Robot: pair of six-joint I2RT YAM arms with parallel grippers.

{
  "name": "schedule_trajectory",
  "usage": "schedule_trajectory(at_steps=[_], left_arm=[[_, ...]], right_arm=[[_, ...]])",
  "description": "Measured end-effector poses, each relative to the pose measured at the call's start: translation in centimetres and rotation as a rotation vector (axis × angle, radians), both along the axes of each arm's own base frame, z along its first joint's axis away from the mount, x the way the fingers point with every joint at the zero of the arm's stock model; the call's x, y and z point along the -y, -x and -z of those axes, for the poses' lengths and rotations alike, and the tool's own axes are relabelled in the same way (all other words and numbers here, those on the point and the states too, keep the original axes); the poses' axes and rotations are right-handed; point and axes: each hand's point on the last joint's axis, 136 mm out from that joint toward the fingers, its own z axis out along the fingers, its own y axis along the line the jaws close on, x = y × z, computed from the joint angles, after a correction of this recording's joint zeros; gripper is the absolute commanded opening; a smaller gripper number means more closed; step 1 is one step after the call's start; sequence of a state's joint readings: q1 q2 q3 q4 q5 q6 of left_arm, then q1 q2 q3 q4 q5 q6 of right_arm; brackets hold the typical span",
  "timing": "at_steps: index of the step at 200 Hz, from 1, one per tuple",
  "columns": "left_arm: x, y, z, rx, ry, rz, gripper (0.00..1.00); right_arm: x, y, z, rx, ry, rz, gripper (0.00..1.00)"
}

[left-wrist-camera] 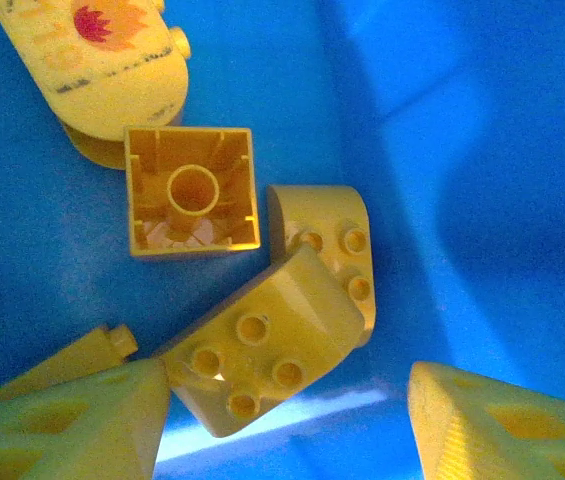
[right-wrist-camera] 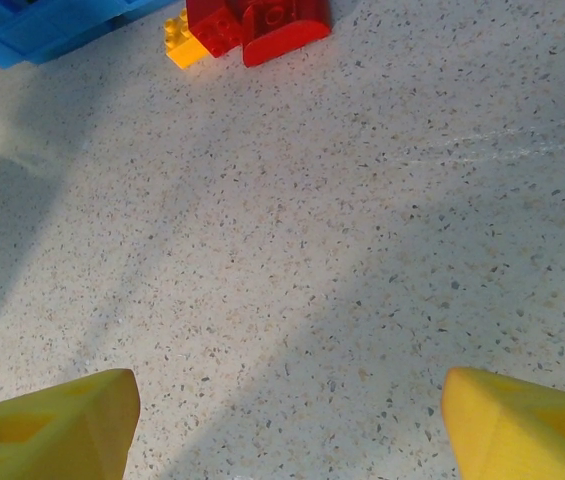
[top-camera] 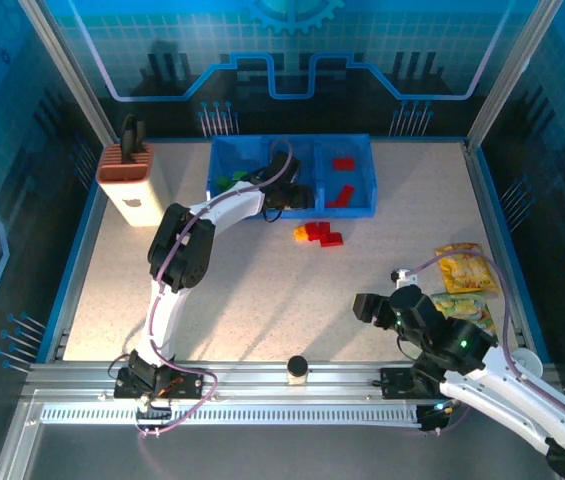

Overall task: Sort the legos into containers by color
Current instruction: Move the container to the top-center of the table.

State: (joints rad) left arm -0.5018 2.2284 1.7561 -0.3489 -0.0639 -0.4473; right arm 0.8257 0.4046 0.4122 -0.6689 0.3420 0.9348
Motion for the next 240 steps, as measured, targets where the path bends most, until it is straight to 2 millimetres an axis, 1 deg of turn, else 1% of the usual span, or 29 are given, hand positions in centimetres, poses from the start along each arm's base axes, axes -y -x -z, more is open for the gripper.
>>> schedule_trajectory(at_steps=[25,40,94,126,166,194,219,227,240], left_arm=[[0.0,-0.1,0.2,0.016,0.006,0.003,0.63],[-0.1,0.3,0.3,0.017,0.008,0.003,0.62],[-1.5,3.3,0.5,0.004,0.010,0.008,0.61],[-2.0,4.5,0.6,0.007,0.018,0.014,0.60],[-2.1,5.8,0.4,0.027,0.037,0.031,0.59],[-1.4,7.3,0.3,0.027,0.033,0.064,0.60],[-0.5,8.5,-0.6,0.033,0.039,0.101,0.61],[-0.4,8.8,-1.3,0.040,0.044,0.109,0.61],[-0.4,9.1,-3.2,0.064,0.055,0.116,0.62]], right_arm=[[0.0,0.1,0.4,-0.009,0.003,-0.004,0.80],[-0.1,0.1,0.4,-0.010,0.000,-0.007,0.80],[-0.1,0.2,0.8,-0.015,0.005,-0.007,0.80],[-0.1,0.2,0.9,-0.015,0.002,-0.008,0.80],[-0.3,0.0,0.8,-0.009,-0.005,-0.009,0.80],[-0.5,-0.2,1.1,-0.014,0.011,-0.008,0.80],[-0.5,-0.6,1.9,-0.047,0.090,-0.015,0.81],[-0.6,-0.9,1.9,-0.058,0.115,-0.018,0.81],[-1.1,-1.5,1.7,-0.073,0.153,-0.028,0.81]])
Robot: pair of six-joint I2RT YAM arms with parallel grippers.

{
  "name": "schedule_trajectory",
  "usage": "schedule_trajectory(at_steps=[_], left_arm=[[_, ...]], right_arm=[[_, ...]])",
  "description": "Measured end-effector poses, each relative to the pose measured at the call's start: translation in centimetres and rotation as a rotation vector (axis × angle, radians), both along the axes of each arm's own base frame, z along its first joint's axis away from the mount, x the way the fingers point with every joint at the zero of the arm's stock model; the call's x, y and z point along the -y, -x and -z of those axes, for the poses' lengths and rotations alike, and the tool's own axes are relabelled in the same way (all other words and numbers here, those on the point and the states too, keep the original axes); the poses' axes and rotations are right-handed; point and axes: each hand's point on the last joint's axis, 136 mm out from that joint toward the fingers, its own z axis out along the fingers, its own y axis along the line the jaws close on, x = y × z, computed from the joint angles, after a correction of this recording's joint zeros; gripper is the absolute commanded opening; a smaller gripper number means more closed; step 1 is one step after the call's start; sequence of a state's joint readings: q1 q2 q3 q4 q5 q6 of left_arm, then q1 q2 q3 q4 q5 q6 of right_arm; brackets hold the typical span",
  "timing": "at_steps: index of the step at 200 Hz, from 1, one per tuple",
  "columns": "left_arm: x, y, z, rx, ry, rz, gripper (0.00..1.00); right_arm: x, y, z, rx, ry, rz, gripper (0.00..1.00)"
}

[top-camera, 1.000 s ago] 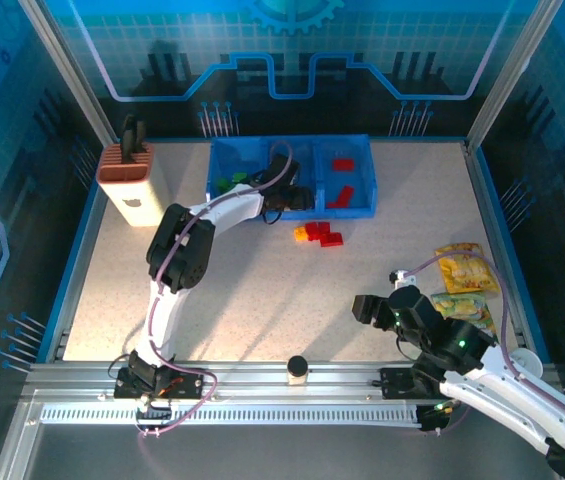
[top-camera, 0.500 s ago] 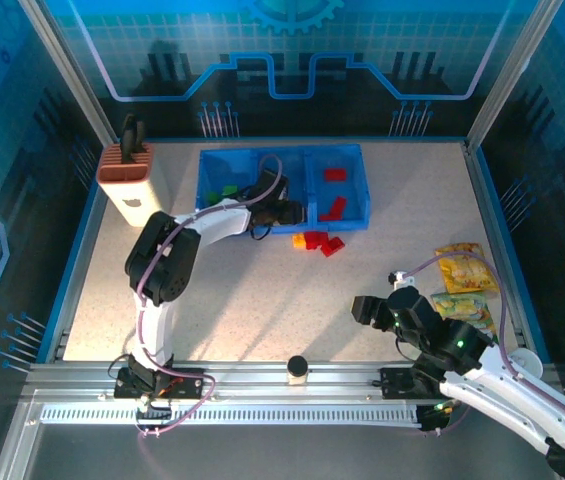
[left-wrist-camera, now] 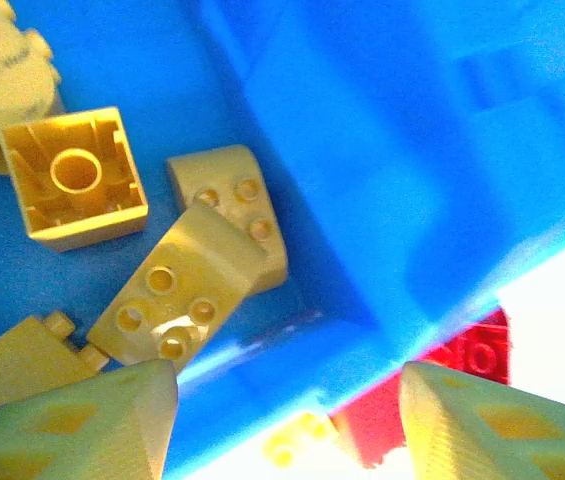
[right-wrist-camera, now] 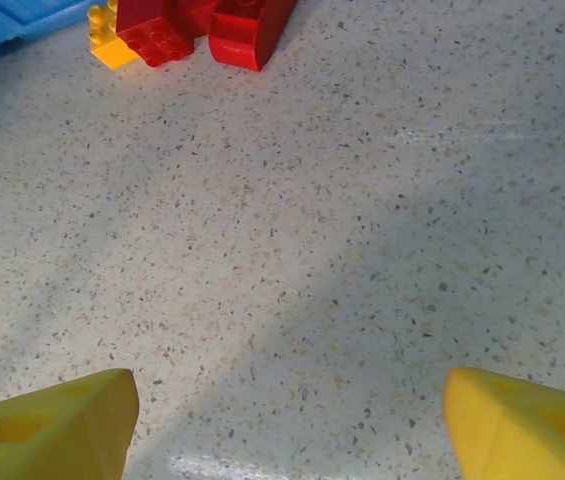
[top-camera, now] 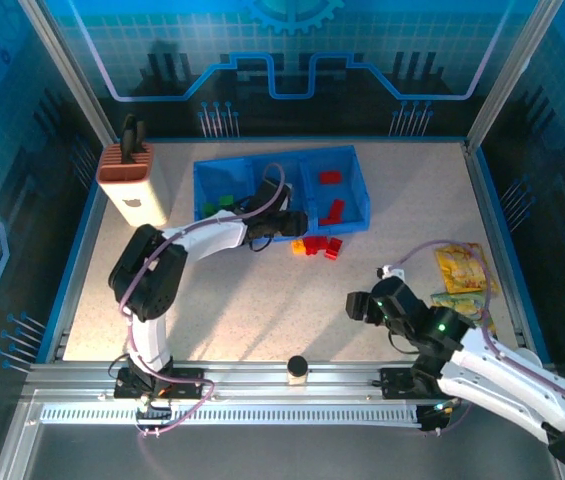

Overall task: Sort the legos into containers by color
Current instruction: Move the container to the top-center of the table, then pick up the lego from the center of the table.

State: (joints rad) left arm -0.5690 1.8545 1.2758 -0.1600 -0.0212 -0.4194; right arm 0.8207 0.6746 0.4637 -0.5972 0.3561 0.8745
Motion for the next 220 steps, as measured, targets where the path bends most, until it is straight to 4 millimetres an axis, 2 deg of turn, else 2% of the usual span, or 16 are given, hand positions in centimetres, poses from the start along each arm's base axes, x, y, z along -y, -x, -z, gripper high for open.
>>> schedule_trajectory(at_steps=[16,35,51,64,78,91,114,133,150,187,220], left_arm=[[-0.2,0.2,-3.1,0.048,0.029,0.000,0.62],[-0.7,0.7,-7.9,0.128,0.077,-0.005,0.62],[-1.3,1.9,-11.6,0.197,0.115,-0.007,0.62],[-2.0,3.5,-13.6,0.238,0.136,-0.004,0.62],[-2.6,5.8,-14.5,0.265,0.145,0.003,0.62],[-3.2,7.9,-14.1,0.265,0.143,0.010,0.62],[-4.5,11.7,-11.5,0.218,0.113,0.014,0.62],[-6.3,14.7,-9.1,0.171,0.069,0.000,0.62],[-8.1,16.9,-8.6,0.165,0.060,-0.022,0.62],[-11.4,19.6,-9.6,0.208,0.108,-0.087,0.61],[-13.0,20.8,-8.6,0.193,0.108,-0.125,0.61]], right_arm=[[-0.7,-1.2,-0.6,-0.013,0.029,-0.001,0.81],[-1.6,-2.8,-0.7,-0.040,0.048,-0.002,0.81],[-2.2,-4.3,-0.4,-0.074,0.065,-0.005,0.81],[-2.6,-5.4,-0.1,-0.097,0.071,-0.008,0.80],[-3.1,-6.5,0.3,-0.124,0.069,-0.012,0.79],[-3.5,-7.6,0.7,-0.142,0.067,-0.016,0.78],[-4.3,-9.6,1.3,-0.172,0.067,-0.028,0.76],[-5.1,-11.1,2.0,-0.195,0.078,-0.041,0.73],[-5.9,-12.5,2.7,-0.211,0.087,-0.048,0.71],[-6.3,-14.4,4.4,-0.242,0.132,-0.041,0.67],[-5.9,-15.5,5.5,-0.252,0.192,-0.011,0.65]])
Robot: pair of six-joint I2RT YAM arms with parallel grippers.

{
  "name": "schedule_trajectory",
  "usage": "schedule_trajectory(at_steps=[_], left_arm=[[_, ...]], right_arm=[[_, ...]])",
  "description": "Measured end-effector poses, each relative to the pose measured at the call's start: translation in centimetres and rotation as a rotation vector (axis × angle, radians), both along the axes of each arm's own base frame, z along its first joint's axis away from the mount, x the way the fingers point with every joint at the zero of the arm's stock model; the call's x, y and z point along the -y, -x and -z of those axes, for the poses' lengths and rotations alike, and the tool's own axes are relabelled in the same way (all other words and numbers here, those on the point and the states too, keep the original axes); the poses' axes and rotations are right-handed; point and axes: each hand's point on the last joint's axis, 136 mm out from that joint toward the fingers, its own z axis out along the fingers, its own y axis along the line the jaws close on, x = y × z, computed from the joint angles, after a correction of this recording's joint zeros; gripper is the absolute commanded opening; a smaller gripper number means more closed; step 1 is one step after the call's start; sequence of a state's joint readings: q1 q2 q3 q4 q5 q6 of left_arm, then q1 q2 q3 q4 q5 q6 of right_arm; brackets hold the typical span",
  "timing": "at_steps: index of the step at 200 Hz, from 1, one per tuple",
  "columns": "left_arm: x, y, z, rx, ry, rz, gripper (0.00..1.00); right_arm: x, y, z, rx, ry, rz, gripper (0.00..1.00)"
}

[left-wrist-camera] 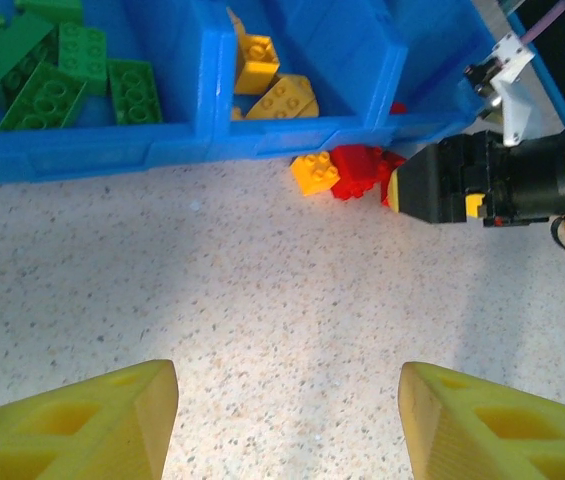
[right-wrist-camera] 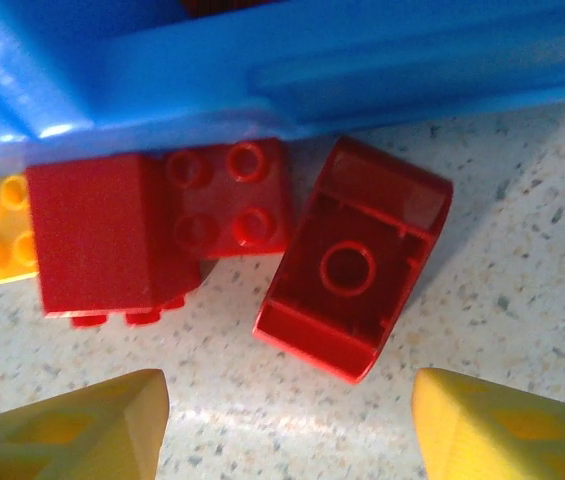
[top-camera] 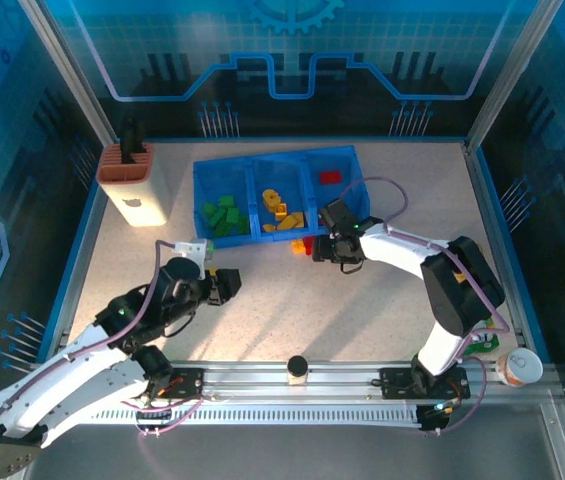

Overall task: Sort the legos into containers by color
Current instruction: Pick up the lego from the center of the table.

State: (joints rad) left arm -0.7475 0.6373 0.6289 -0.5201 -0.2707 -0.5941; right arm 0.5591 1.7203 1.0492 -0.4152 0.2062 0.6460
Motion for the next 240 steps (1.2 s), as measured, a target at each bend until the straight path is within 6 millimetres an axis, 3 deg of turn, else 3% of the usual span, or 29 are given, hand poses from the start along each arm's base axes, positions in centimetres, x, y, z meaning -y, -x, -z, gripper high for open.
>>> schedule_trajectory(at_steps=[50,102,176,209,240], left_arm=[[-0.6,0.4,0.8,-0.019,-0.012,-0.011,0.60],[-0.6,0.5,0.8,-0.021,-0.012,-0.012,0.59],[-0.8,0.7,1.5,-0.039,-0.004,-0.026,0.58],[-0.9,0.8,2.1,-0.048,-0.011,-0.027,0.57],[-1.0,0.9,3.3,-0.068,-0.024,-0.029,0.57]], right_arm=[[1.3,-0.8,0.9,-0.006,0.066,0.037,0.64],[1.5,-1.6,2.3,-0.030,0.081,0.052,0.58],[2.6,-0.6,2.4,-0.007,0.079,0.093,0.32],[3.4,0.5,0.8,0.025,0.093,0.092,0.24],[3.1,0.4,-3.5,0.132,0.062,0.082,0.25]])
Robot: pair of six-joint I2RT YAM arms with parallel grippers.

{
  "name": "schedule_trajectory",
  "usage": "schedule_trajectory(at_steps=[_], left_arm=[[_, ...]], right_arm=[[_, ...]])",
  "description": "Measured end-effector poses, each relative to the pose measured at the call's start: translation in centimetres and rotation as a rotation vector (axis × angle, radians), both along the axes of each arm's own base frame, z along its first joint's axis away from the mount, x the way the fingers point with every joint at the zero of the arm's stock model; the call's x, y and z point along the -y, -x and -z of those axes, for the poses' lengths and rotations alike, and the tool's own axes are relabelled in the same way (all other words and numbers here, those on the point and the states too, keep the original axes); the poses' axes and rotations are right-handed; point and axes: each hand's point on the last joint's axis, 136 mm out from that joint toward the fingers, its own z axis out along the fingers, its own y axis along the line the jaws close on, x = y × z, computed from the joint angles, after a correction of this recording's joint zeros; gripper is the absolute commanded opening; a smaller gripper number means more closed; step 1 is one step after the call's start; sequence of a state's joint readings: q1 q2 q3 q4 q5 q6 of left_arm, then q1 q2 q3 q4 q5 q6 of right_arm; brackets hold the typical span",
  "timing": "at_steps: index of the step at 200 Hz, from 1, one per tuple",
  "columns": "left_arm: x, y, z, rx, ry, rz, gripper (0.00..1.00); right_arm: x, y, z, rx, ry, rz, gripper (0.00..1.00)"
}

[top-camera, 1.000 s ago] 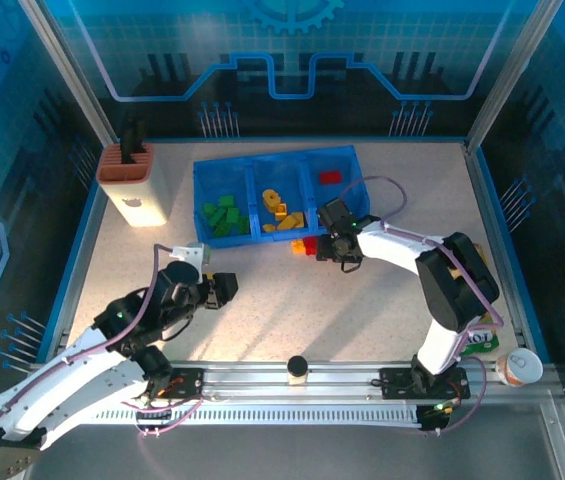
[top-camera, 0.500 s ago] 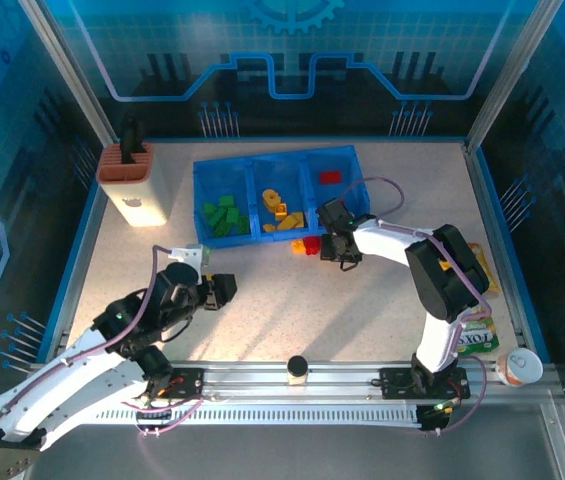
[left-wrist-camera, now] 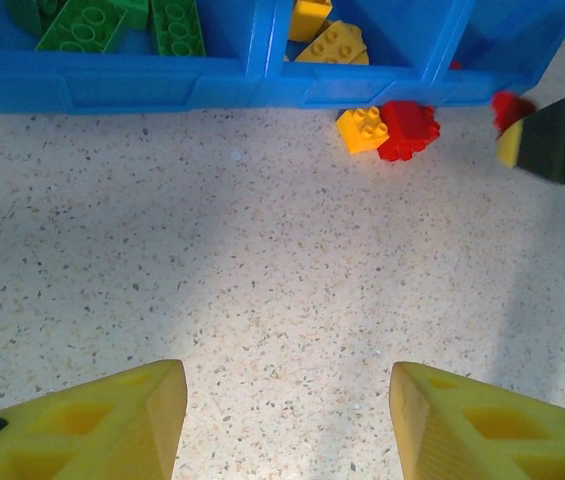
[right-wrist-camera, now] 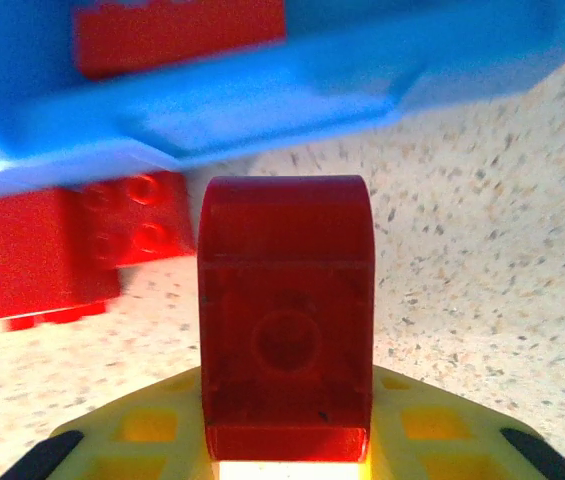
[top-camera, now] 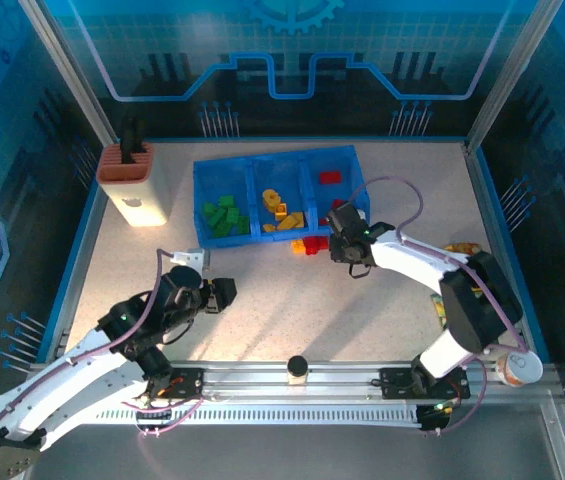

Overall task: Sort the legos into containers by color
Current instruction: Pick up the lego from the center of the table, then place the lego in the container.

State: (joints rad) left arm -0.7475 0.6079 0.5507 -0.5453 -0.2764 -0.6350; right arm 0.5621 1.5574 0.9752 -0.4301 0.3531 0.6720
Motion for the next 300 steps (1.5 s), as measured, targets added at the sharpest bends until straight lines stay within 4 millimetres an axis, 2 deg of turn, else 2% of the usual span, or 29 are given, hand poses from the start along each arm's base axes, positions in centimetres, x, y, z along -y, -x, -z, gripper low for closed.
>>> schedule_trajectory(at_steps=[24,53,71,87,99,113,120,133,157,197,213,226,259,300], left_arm=[[0.2,0.0,1.2,-0.036,-0.008,-0.003,0.57],[0.7,0.4,2.8,-0.081,-0.022,0.015,0.57],[1.1,0.8,3.3,-0.097,-0.011,0.025,0.56],[1.5,1.0,3.5,-0.108,0.004,0.031,0.56],[1.8,1.3,3.6,-0.112,0.013,0.039,0.56],[2.1,1.5,3.7,-0.119,0.021,0.048,0.56],[2.2,1.7,3.8,-0.122,0.024,0.051,0.56],[2.3,1.8,4.0,-0.126,0.024,0.055,0.56],[2.3,1.9,4.1,-0.132,0.026,0.053,0.56],[2.7,1.7,4.5,-0.143,0.025,0.047,0.56],[2.9,1.5,4.7,-0.147,0.022,0.046,0.56],[3.0,1.3,4.7,-0.145,0.023,0.046,0.56],[3.2,1.2,4.7,-0.143,0.025,0.046,0.56],[3.3,1.3,4.6,-0.140,0.029,0.051,0.56]], right_arm=[[-0.1,-0.9,-2.9,0.056,-0.014,-0.013,0.26],[-0.8,-4.7,-5.8,0.096,-0.031,-0.019,0.27],[-1.1,-7.4,-6.1,0.095,-0.039,-0.016,0.28],[-1.2,-9.4,-5.0,0.065,-0.030,-0.012,0.30],[-1.2,-10.4,-3.9,0.035,-0.017,-0.012,0.38],[-1.3,-10.9,-2.7,-0.004,0.001,-0.017,0.62],[-1.4,-11.0,-2.3,-0.017,0.005,-0.021,0.68],[-1.2,-10.6,-1.9,-0.035,0.022,-0.029,0.72],[-1.4,-10.1,-2.7,-0.006,0.034,-0.039,0.72],[-2.7,-5.9,-5.6,0.092,0.027,-0.105,0.72],[-2.9,-4.3,-6.0,0.122,0.012,-0.121,0.71],[-2.9,-3.0,-5.4,0.126,0.000,-0.125,0.70],[-3.2,-0.6,-2.0,0.056,-0.017,-0.142,0.67],[-5.7,-0.1,0.3,0.008,-0.038,-0.185,0.67]])
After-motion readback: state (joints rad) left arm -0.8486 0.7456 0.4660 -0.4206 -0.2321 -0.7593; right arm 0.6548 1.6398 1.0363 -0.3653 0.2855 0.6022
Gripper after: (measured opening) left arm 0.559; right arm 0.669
